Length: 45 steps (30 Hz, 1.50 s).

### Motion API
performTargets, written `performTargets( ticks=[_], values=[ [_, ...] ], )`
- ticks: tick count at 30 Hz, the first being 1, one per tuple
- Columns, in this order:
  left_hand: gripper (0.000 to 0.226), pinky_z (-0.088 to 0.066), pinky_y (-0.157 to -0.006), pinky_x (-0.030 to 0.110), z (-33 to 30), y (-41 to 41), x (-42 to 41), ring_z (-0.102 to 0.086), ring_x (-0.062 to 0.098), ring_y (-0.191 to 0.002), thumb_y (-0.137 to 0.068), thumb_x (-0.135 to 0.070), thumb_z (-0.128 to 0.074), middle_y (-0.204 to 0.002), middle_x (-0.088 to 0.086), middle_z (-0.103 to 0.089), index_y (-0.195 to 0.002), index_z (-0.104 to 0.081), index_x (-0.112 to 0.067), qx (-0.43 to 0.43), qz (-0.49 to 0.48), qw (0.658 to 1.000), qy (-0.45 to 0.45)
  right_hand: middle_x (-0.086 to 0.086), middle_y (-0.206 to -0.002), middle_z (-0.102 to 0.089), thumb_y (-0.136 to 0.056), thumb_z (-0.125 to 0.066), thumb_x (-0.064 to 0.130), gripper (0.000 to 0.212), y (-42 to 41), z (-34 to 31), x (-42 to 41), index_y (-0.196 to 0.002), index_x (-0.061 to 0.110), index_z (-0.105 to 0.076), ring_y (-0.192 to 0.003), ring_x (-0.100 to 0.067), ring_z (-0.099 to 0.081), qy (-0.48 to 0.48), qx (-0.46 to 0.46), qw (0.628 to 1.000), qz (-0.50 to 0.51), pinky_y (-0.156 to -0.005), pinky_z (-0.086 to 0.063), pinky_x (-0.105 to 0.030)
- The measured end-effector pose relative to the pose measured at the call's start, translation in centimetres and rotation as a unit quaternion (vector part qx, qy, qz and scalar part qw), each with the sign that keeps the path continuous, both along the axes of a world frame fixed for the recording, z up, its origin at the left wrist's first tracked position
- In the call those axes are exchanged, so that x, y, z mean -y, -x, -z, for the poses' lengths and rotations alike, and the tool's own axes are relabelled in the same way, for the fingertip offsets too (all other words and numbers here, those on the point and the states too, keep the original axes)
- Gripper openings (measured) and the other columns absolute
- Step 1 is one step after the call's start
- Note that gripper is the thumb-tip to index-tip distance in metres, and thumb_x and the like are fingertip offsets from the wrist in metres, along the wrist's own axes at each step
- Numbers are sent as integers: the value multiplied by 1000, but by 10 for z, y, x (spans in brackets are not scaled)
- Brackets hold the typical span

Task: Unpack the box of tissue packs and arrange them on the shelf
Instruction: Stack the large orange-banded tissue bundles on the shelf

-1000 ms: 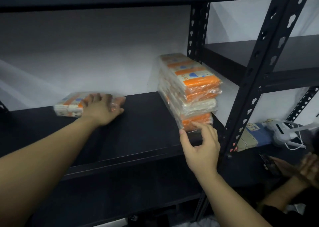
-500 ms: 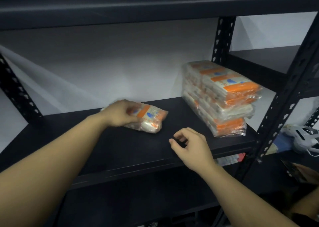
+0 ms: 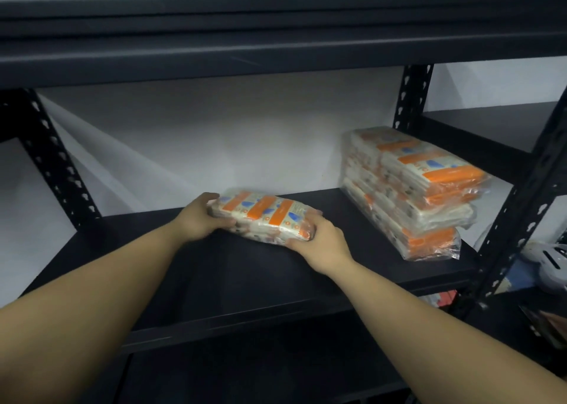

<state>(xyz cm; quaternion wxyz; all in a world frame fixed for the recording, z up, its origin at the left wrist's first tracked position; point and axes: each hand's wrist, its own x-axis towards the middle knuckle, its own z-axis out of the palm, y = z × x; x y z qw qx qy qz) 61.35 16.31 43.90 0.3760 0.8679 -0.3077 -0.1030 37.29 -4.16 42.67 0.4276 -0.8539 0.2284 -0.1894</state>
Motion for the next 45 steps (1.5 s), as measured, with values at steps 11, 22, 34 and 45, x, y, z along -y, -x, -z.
performTargets(
  ticks=[11, 22, 34, 45],
  values=[
    [71, -58, -95, 37, -69, 21, 65, -69, 21, -111, -73, -16, -95, -123, 8, -69, -135, -60, -16, -60, 28, 969, 239, 7, -122, -56, -80, -80, 47, 63, 46, -83, 41, -137, 31, -58, -111, -15, -57, 210, 114, 965, 106, -85, -49, -30],
    [29, -56, -100, 37, -129, 53, 228, -73, 23, -109, -86, -15, -83, -113, 7, -78, -112, -76, -5, -59, 192, 943, 265, 3, -119, -67, -87, -75, 52, 59, 123, -126, 103, -140, 30, -61, -107, -14, -63, 291, 150, 921, 209, -88, -51, -27],
    [45, -60, -95, 38, -129, 67, 330, -74, 17, -106, -81, -32, -89, -117, -2, -77, -121, -75, -18, -86, 233, 931, 268, 6, -115, -74, -86, -76, 56, 57, 149, -124, 139, -135, 28, -67, -108, -13, -69, 273, 151, 913, 263, -99, -57, -42],
    [63, -56, -104, 37, -108, 66, 334, -69, 9, -116, -77, -47, -86, -127, -11, -72, -135, -67, -30, -84, 211, 939, 258, 8, -119, -70, -87, -72, 60, 55, 149, -111, 145, -135, 33, -63, -106, -12, -67, 281, 135, 912, 266, -94, -56, -36]
  ],
)
